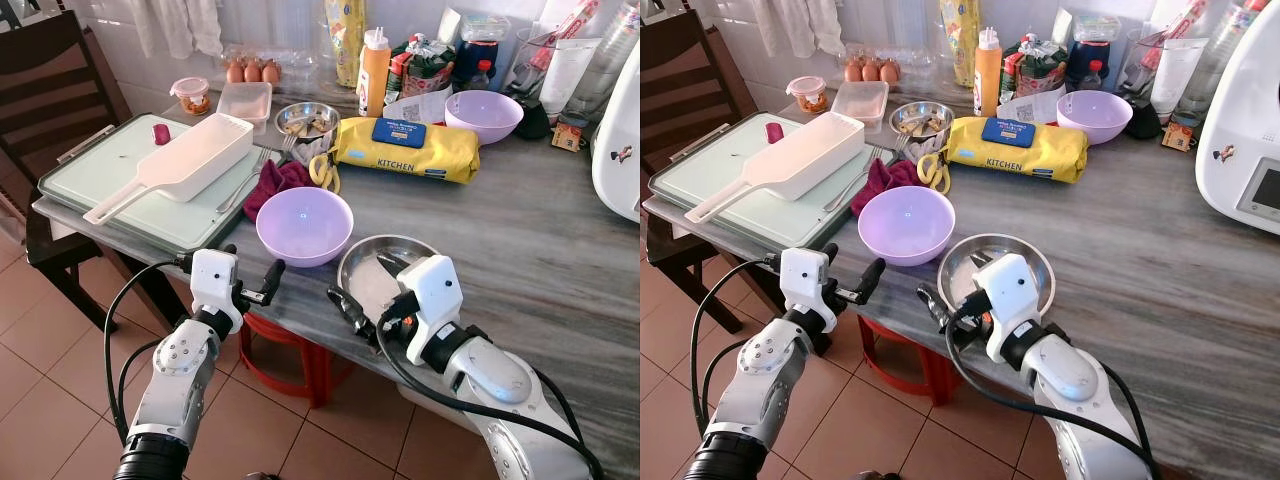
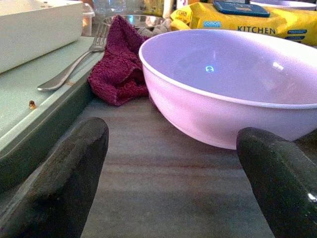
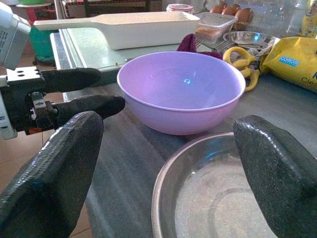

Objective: Setting the table

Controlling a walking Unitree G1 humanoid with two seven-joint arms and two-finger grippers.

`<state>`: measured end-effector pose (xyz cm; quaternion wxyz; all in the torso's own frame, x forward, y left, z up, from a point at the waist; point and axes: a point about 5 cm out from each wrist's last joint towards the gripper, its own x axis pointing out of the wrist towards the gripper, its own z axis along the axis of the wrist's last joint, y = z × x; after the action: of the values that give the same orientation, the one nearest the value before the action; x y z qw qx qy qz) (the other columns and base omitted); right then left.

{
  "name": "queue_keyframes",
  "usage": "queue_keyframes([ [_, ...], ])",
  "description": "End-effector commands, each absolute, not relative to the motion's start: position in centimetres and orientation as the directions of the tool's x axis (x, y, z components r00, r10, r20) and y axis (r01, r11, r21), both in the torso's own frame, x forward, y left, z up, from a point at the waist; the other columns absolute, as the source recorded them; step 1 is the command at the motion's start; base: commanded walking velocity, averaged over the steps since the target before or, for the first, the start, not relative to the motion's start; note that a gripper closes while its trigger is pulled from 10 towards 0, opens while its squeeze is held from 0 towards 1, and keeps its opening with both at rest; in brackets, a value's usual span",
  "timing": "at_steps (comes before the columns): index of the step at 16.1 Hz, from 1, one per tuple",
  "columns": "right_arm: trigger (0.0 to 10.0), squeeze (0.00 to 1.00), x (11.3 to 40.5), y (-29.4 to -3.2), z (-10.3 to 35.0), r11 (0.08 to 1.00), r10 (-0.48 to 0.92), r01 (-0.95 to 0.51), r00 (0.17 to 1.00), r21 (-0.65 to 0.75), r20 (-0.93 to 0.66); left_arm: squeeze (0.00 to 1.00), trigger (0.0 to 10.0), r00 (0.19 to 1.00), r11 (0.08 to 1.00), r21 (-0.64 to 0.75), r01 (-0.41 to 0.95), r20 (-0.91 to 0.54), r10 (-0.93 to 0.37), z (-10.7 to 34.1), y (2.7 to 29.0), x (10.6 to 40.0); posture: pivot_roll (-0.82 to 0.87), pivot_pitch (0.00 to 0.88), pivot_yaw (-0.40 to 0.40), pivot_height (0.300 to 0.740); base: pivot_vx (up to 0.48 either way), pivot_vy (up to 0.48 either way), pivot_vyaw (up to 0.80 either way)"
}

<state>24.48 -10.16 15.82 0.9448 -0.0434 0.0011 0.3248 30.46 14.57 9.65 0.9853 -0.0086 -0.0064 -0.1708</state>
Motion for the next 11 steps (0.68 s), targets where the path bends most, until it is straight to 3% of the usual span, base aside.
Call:
queue_keyframes([
  [1, 10.0, 1.00, 24.6, -10.1, 15.9, 0.785, 0.614, -0.614, 0.789, -0.090, -0.030, 0.00, 10.0, 0.949, 0.949, 0.005, 0.315, 0.013, -0.315, 9.7, 15.2, 30.4, -0.06, 0.073, 0.053, 0.740, 0.000, 0.000, 0.00],
  [10, 10.0, 1.00, 25.6, -11.8, 17.1, 0.874, 0.480, -0.470, 0.874, -0.123, 0.075, 0.00, 10.0, 0.977, 0.983, 0.018, 0.181, 0.108, -0.182, 11.2, 18.6, 27.4, -0.03, 0.070, 0.042, 0.740, 0.000, 0.000, 0.00],
  [11, 10.0, 0.87, 25.6, -12.0, 17.1, 0.883, 0.465, -0.454, 0.882, -0.120, 0.081, 0.00, 10.0, 0.978, 0.984, 0.020, 0.175, 0.113, -0.176, 11.3, 18.6, 27.0, -0.03, 0.072, 0.041, 0.740, 0.000, 0.000, 0.00],
])
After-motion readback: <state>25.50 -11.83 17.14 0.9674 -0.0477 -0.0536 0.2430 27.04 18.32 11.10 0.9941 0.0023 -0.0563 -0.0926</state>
